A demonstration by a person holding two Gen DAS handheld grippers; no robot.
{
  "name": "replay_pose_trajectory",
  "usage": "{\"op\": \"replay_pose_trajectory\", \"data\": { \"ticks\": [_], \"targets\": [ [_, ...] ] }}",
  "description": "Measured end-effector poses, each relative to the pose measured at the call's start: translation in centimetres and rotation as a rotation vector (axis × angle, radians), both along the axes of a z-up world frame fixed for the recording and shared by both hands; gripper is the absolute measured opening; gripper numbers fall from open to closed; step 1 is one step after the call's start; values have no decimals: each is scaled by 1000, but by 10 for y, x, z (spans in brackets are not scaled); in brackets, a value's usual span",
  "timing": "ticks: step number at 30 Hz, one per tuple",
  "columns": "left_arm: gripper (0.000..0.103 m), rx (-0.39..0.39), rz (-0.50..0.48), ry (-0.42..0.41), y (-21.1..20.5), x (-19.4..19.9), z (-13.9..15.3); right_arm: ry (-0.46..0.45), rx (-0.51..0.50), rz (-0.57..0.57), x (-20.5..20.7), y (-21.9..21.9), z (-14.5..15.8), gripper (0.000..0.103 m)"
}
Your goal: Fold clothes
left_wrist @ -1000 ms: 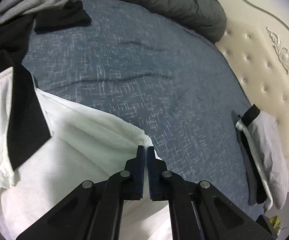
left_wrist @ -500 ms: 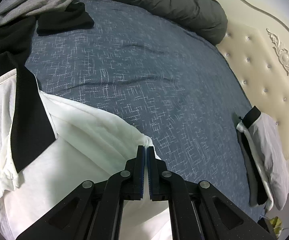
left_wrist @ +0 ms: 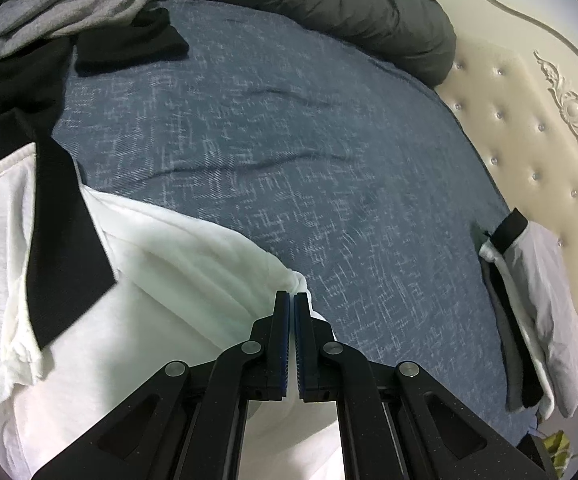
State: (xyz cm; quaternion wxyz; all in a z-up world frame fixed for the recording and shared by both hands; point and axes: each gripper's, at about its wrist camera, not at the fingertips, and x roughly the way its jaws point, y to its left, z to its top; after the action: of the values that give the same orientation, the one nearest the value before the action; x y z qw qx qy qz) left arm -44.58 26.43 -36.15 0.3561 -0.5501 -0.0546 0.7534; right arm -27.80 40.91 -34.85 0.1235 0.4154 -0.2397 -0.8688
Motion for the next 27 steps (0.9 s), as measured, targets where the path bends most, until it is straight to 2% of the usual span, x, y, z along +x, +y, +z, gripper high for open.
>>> {"op": "replay_pose_trajectory", "data": {
  "ticks": [7, 17, 21, 23, 24, 25, 27],
  "targets": [
    [2, 23, 67, -25, -9, -14, -4, -21, 3, -6, 4, 3, -5, 4],
    [2, 13, 73, -43, 0, -23, -11, -36, -21, -29, 11, 11, -8, 4],
    [4, 10, 71, -21, -9, -20, -2, -40, -42, -36, 6, 13, -8, 4],
    [20, 2, 67, -8, -15, -17, 6, -42, -45, -35, 3, 13, -9, 4],
    [35, -5, 59, -4, -20, -14, 10, -43, -48, -36, 3, 13, -8, 4],
    [38, -2, 43, -4, -26, -9, 14, -44, -50, -36, 3, 13, -8, 4],
    [39, -7, 11, 4, -36, 2, 19, -44, -56, -34, 5, 14, -7, 5]
  ]
}}
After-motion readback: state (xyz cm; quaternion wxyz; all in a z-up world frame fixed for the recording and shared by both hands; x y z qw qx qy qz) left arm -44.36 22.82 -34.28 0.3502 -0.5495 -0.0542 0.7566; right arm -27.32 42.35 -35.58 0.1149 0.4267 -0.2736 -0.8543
